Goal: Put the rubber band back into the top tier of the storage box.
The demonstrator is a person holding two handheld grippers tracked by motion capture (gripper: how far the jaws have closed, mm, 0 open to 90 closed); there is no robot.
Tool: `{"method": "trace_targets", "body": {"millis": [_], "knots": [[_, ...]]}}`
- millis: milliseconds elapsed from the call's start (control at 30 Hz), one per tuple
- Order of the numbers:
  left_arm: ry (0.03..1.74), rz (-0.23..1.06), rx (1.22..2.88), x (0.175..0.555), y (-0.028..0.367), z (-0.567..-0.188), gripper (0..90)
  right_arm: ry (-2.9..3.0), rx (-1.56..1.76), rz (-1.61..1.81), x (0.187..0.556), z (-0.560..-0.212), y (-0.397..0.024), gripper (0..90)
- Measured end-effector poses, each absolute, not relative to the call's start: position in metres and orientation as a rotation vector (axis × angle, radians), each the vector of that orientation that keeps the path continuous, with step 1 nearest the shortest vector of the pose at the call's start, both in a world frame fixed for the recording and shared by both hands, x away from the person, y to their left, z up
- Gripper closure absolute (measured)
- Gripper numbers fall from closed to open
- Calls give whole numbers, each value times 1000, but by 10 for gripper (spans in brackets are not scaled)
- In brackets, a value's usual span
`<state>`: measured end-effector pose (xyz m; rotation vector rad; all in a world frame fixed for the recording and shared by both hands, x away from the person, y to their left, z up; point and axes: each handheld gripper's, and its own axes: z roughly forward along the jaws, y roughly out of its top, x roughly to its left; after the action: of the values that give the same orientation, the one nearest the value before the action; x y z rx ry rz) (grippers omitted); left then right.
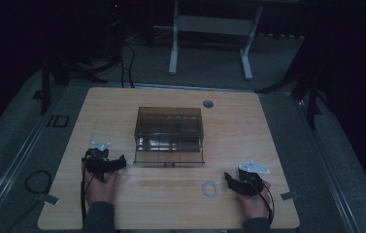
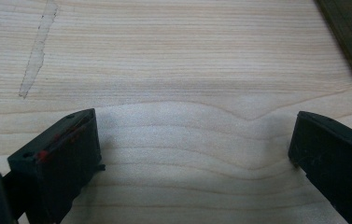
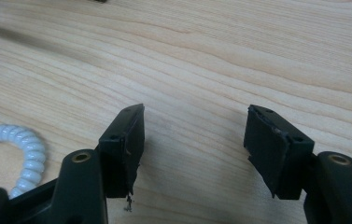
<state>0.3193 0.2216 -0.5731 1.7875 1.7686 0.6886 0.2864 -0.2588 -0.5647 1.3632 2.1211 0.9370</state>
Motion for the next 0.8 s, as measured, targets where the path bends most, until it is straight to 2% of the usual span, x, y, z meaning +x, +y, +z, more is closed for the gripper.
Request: {"method": "trace_targets", "body": {"millis": [300, 500, 800], "knots": [[1769, 690, 1787, 320, 221, -573, 20, 2124, 1369, 927, 287, -564, -258, 377], [1769, 690, 1786, 320, 221, -573, 20, 2148, 1375, 898, 289, -560, -256, 458], [1769, 691, 1785, 320, 221, -573, 20, 2191, 1333, 853, 290, -552, -252, 519]]}}
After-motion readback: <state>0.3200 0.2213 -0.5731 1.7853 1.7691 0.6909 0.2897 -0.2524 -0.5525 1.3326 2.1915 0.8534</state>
